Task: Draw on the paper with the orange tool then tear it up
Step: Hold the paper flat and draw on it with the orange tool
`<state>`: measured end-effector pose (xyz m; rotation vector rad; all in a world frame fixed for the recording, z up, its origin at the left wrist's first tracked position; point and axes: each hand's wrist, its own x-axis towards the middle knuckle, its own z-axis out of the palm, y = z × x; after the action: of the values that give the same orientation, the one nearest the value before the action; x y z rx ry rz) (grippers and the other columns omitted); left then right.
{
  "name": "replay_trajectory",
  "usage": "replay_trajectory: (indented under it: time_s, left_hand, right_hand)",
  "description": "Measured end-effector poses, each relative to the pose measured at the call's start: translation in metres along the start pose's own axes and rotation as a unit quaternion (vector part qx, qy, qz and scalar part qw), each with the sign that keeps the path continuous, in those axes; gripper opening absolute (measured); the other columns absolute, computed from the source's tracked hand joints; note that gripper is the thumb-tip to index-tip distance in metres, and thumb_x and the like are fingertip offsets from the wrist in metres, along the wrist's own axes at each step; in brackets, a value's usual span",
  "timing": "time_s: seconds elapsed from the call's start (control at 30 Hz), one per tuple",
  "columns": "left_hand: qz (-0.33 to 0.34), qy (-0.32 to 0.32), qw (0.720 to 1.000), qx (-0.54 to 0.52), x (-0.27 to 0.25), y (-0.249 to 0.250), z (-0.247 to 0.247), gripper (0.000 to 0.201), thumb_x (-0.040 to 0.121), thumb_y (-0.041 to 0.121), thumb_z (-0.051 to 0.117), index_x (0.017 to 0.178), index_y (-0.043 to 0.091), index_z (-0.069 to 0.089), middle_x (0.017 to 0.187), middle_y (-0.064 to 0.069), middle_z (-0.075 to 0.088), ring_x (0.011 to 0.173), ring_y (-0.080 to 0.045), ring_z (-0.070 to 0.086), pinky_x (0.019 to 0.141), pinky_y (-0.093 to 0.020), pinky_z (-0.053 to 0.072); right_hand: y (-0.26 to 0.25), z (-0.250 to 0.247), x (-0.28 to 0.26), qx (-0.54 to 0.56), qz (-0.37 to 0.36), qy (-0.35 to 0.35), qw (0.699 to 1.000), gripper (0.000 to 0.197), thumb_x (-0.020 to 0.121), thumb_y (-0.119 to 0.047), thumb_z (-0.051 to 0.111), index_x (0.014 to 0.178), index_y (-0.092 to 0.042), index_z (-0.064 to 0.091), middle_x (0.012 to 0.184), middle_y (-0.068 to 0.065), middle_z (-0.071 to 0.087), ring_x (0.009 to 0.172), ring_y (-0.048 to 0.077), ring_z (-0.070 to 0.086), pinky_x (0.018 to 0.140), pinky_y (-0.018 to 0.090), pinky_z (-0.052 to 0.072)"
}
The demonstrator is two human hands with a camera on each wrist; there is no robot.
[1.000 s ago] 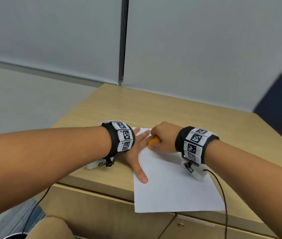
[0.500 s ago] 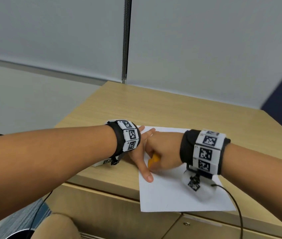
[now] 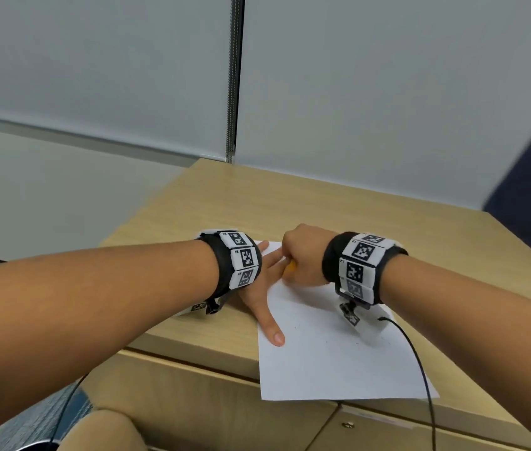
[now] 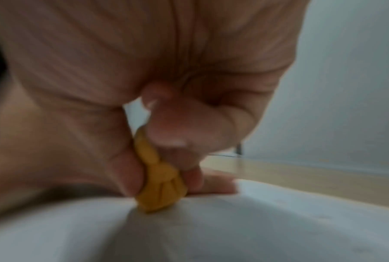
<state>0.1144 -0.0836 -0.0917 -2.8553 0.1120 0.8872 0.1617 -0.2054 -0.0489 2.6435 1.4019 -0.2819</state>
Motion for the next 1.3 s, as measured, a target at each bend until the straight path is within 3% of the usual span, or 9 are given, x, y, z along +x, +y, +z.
replay_trajectory:
  time_s: [0.1,0.27,0.4,0.6,0.77,1.0,1.1,1.17,1.3]
  left_hand:
    - [-0.012,-0.037,0.999,0.009,0.0,0.0,-0.002,0.145,0.044,0.099,0.058,0.159,0.036,-0.003,0.169,0.0,-0.01,0.151,-0.032,-0.022,0.121,-0.06,-0.004]
    - [-0.001,0.007,1.0,-0.008,-0.003,-0.001,0.001,0.16,0.033,0.101,0.058,0.149,0.037,-0.032,0.161,0.004,-0.036,0.146,-0.038,-0.032,0.118,-0.067,-0.006]
    - [-0.04,-0.034,0.998,-0.025,-0.008,0.001,-0.006,0.146,0.045,0.094,0.065,0.155,0.042,-0.016,0.162,0.0,-0.034,0.149,-0.031,-0.027,0.122,-0.057,-0.006]
    - [0.003,0.019,1.0,-0.007,0.001,-0.003,0.003,0.156,0.04,0.096,0.065,0.148,0.039,-0.033,0.162,0.005,-0.034,0.148,-0.037,-0.028,0.118,-0.067,-0.005]
    - [0.004,-0.013,1.0,0.021,0.0,-0.001,-0.002,0.135,0.047,0.097,0.06,0.154,0.05,-0.008,0.16,0.002,-0.038,0.147,-0.038,-0.032,0.118,-0.067,-0.004]
    - [-0.005,0.017,1.0,-0.001,-0.002,0.0,0.002,0.156,0.043,0.096,0.064,0.149,0.036,-0.033,0.162,0.004,-0.034,0.148,-0.038,-0.028,0.118,-0.067,-0.004]
    - [-0.026,-0.025,0.999,-0.009,-0.004,0.001,-0.003,0.159,0.03,0.101,0.061,0.155,0.042,-0.017,0.165,0.005,-0.025,0.152,-0.033,-0.02,0.122,-0.06,-0.003]
    - [-0.044,-0.035,0.998,-0.027,-0.006,0.001,-0.005,0.146,0.044,0.094,0.066,0.155,0.045,-0.014,0.163,0.003,-0.03,0.151,-0.031,-0.024,0.123,-0.057,-0.005]
    - [0.002,0.015,1.0,-0.005,-0.003,-0.001,0.001,0.153,0.046,0.094,0.066,0.15,0.037,-0.03,0.162,0.004,-0.033,0.148,-0.037,-0.028,0.119,-0.065,-0.007]
  right_hand:
    - [-0.017,0.013,-0.014,0.063,-0.07,-0.038,0.995,0.025,0.084,-0.027,0.069,0.065,-0.028,0.053,0.054,-0.011,0.058,0.051,0.009,0.057,0.055,0.025,0.052]
    - [0.01,-0.001,0.002,0.019,0.035,0.009,0.999,0.024,0.083,-0.031,0.064,0.067,-0.013,0.063,0.058,0.002,0.062,0.055,0.025,0.065,0.06,0.035,0.062]
    - [-0.021,0.013,-0.02,0.048,-0.083,-0.039,0.995,0.027,0.081,-0.029,0.068,0.062,-0.026,0.05,0.068,-0.002,0.062,0.067,0.022,0.064,0.066,0.035,0.06]
    - [0.016,-0.001,0.002,-0.006,0.033,0.023,0.999,0.022,0.08,-0.03,0.063,0.068,-0.012,0.063,0.063,0.004,0.062,0.064,0.028,0.064,0.062,0.034,0.06]
    - [-0.017,0.013,-0.033,0.027,-0.075,-0.084,0.993,0.026,0.083,-0.031,0.069,0.064,-0.019,0.058,0.063,-0.002,0.063,0.054,0.012,0.056,0.055,0.026,0.048]
    - [0.017,-0.005,0.007,-0.027,0.035,0.007,0.999,0.024,0.085,-0.026,0.062,0.066,-0.012,0.057,0.06,0.002,0.06,0.055,0.022,0.059,0.063,0.034,0.061]
    - [-0.012,0.009,-0.01,-0.012,-0.05,-0.032,0.998,0.017,0.082,-0.026,0.066,0.069,-0.019,0.056,0.07,-0.002,0.062,0.066,0.018,0.061,0.064,0.03,0.056]
    - [-0.017,0.017,-0.02,0.038,-0.092,-0.054,0.994,0.023,0.082,-0.029,0.069,0.065,-0.026,0.054,0.068,-0.008,0.061,0.065,0.01,0.06,0.063,0.026,0.054]
    - [0.021,0.0,0.007,0.001,0.02,0.008,1.0,0.029,0.084,-0.035,0.065,0.062,-0.018,0.058,0.06,-0.001,0.058,0.061,0.021,0.061,0.067,0.037,0.061]
